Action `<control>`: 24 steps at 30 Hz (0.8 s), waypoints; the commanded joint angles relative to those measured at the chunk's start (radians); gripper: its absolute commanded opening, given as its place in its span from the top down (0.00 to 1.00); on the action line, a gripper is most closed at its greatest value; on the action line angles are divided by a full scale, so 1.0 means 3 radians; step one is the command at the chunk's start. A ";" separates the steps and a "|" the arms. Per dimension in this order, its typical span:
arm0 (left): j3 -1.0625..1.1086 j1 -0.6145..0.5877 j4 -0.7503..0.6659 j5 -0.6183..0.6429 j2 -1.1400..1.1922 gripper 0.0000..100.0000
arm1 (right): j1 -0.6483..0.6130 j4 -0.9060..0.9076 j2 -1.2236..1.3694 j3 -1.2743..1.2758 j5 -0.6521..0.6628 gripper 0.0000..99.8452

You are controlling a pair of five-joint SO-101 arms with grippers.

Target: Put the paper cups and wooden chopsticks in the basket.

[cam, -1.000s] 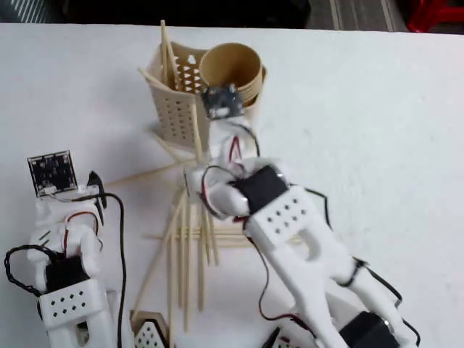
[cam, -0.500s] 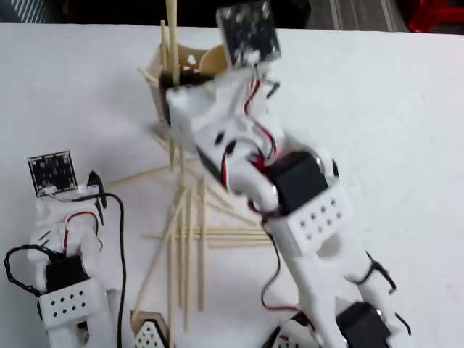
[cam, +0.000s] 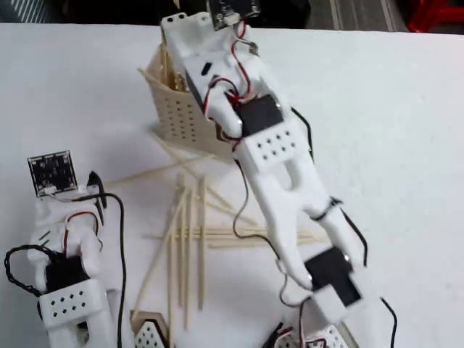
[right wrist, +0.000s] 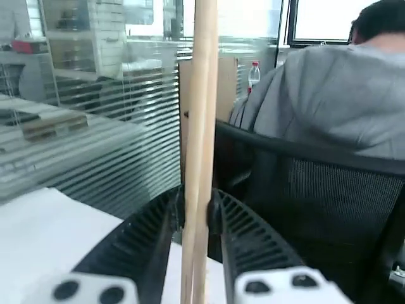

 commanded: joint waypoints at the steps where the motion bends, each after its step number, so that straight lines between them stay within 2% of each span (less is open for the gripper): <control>1: -0.0020 -0.0023 -0.0066 -0.0036 -0.0049 0.82 | 0.0043 -0.0146 0.0151 -0.0138 0.0051 0.98; 6: -0.0020 -0.0023 -0.0066 -0.0036 -0.0049 0.82 | 0.0064 0.0028 0.0350 -0.0148 0.0046 0.97; 10: -0.0020 -0.0023 -0.0066 -0.0036 -0.0049 0.82 | 0.0049 0.0294 0.0217 -0.0159 0.0026 0.88; 14: -0.0020 -0.0023 -0.0066 -0.0036 -0.0049 0.82 | 0.0049 0.0606 -0.0090 -0.0143 0.0020 0.90; 18: -0.0020 -0.0023 -0.0066 -0.0036 -0.0049 0.82 | 0.0049 0.1189 -0.0448 -0.0138 0.0015 0.98; 24: -0.0020 -0.0013 -0.0061 -0.0036 -0.0049 0.82 | 0.0043 0.2606 -0.0928 -0.0138 0.0015 0.98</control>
